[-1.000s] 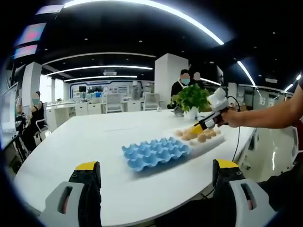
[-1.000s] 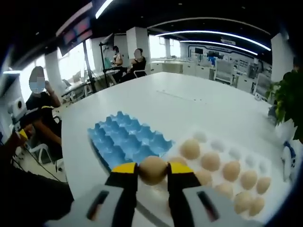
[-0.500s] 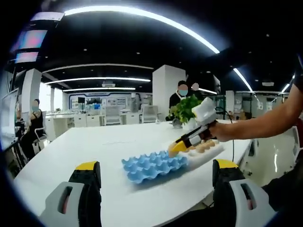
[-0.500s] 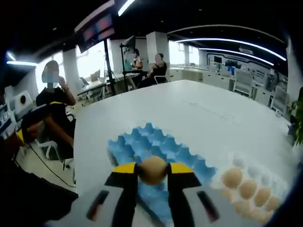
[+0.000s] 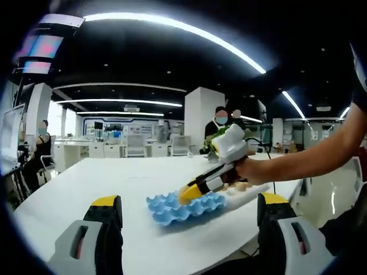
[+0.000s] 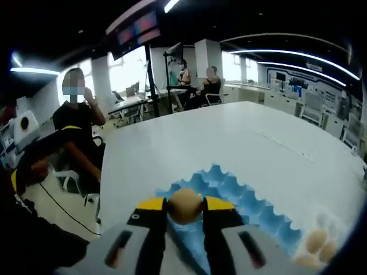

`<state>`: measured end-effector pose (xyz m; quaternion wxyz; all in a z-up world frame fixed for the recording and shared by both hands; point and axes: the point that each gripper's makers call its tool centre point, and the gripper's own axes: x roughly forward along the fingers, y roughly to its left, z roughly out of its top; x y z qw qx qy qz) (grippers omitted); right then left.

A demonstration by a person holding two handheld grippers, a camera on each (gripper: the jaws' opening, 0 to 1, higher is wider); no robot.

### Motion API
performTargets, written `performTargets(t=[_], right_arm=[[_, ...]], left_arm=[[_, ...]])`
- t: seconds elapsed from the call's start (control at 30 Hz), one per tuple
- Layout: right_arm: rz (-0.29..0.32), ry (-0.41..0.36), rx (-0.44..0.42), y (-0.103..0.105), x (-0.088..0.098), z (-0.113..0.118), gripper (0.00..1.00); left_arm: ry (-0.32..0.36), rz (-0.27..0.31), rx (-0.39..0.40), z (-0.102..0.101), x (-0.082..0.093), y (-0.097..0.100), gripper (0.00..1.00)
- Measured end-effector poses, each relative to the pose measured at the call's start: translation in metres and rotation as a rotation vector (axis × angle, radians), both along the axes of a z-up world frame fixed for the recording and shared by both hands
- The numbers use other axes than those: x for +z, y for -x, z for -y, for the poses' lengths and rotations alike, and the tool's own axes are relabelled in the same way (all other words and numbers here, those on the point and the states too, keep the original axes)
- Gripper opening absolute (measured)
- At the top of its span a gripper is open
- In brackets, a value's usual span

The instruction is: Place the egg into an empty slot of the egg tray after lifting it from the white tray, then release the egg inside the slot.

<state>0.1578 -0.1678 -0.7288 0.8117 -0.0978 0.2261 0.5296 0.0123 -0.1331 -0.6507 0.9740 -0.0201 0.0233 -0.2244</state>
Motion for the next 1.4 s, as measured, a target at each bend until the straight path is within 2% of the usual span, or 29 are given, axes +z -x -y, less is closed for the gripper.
performTargets(t=[0.07, 0.27, 0.33, 0.37, 0.5, 0.8, 0.83, 0.93, 1.0, 1.1, 1.4], right_arm=[[-0.008, 0.004, 0.010, 0.002, -0.005, -0.009, 0.24], [0.021, 0.078, 0.045, 0.000, -0.019, -0.032, 0.24], [0.028, 0.111, 0.068, 0.001, -0.024, -0.033, 0.24], [0.050, 0.129, 0.088, 0.004, -0.027, -0.035, 0.24], [0.070, 0.174, 0.095, 0.002, -0.036, -0.038, 0.24], [0.077, 0.259, 0.138, 0.009, -0.053, -0.045, 0.24], [0.094, 0.256, 0.144, 0.010, -0.052, -0.046, 0.25], [0.090, 0.247, 0.142, 0.010, -0.051, -0.046, 0.25], [0.098, 0.236, 0.144, 0.011, -0.050, -0.044, 0.25], [0.104, 0.202, 0.128, 0.009, -0.044, -0.039, 0.29], [0.150, 0.034, 0.120, 0.011, -0.013, -0.012, 0.28]], left_arm=[[-0.002, -0.006, 0.002, -0.003, -0.002, 0.000, 1.00], [0.038, -0.011, 0.019, -0.010, -0.002, 0.003, 1.00], [0.035, -0.011, 0.019, -0.010, -0.003, 0.003, 1.00], [0.033, -0.013, 0.018, -0.011, -0.003, 0.003, 1.00], [0.029, -0.018, 0.019, -0.013, -0.004, 0.003, 1.00], [-0.061, -0.032, -0.014, 0.001, -0.003, 0.007, 1.00], [-0.064, -0.031, -0.016, 0.002, -0.003, 0.007, 1.00], [-0.086, -0.028, -0.029, 0.007, -0.005, 0.010, 1.00], [-0.091, -0.047, -0.050, 0.011, -0.008, 0.011, 1.00], [-0.098, -0.053, -0.071, 0.016, -0.009, 0.012, 1.00], [-0.139, -0.078, -0.125, 0.027, -0.017, 0.011, 1.00]])
